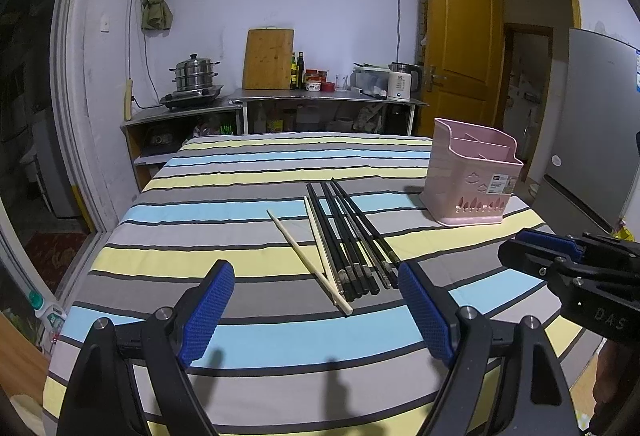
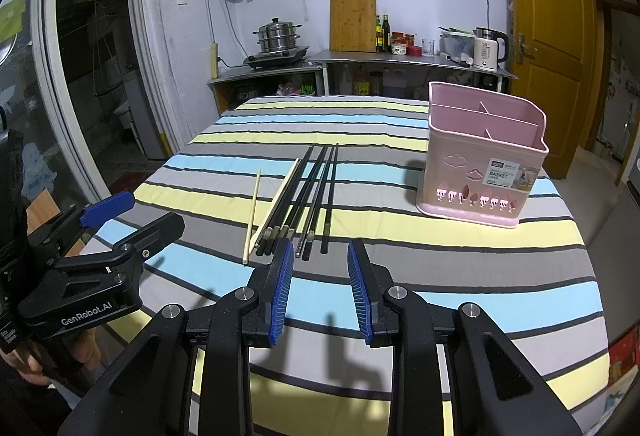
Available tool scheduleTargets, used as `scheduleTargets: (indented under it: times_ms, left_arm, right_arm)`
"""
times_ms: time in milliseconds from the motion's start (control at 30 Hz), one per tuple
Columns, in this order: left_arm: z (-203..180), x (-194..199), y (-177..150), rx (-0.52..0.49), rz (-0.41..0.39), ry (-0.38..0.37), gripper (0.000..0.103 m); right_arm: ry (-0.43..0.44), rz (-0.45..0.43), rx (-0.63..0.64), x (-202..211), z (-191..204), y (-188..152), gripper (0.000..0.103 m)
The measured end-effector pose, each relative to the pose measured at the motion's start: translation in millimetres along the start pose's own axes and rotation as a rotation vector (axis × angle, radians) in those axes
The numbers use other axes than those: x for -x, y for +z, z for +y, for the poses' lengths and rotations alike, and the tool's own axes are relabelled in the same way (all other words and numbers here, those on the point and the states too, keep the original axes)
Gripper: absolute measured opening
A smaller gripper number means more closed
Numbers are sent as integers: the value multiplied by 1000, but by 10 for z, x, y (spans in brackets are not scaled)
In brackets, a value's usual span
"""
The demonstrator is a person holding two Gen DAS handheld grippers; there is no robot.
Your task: Organize utensils
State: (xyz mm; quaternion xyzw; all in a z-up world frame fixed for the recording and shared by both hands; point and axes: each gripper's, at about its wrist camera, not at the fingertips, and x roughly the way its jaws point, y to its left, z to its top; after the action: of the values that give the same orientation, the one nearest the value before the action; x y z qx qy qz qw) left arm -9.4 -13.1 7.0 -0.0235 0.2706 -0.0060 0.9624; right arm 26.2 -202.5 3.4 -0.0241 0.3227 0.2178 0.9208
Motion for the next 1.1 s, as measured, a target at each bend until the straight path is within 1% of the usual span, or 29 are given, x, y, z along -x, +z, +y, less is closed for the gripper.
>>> scheduleTargets:
  times_ms: [867, 1100]
  left_arm:
    - [-27, -17, 1, 0, 1, 1, 84]
    - [-11, -94, 14, 16, 18, -28, 84]
  right_arm:
    - [1, 1, -1, -18, -15, 4, 29]
    - [3, 4, 0, -35, -79, -2, 29]
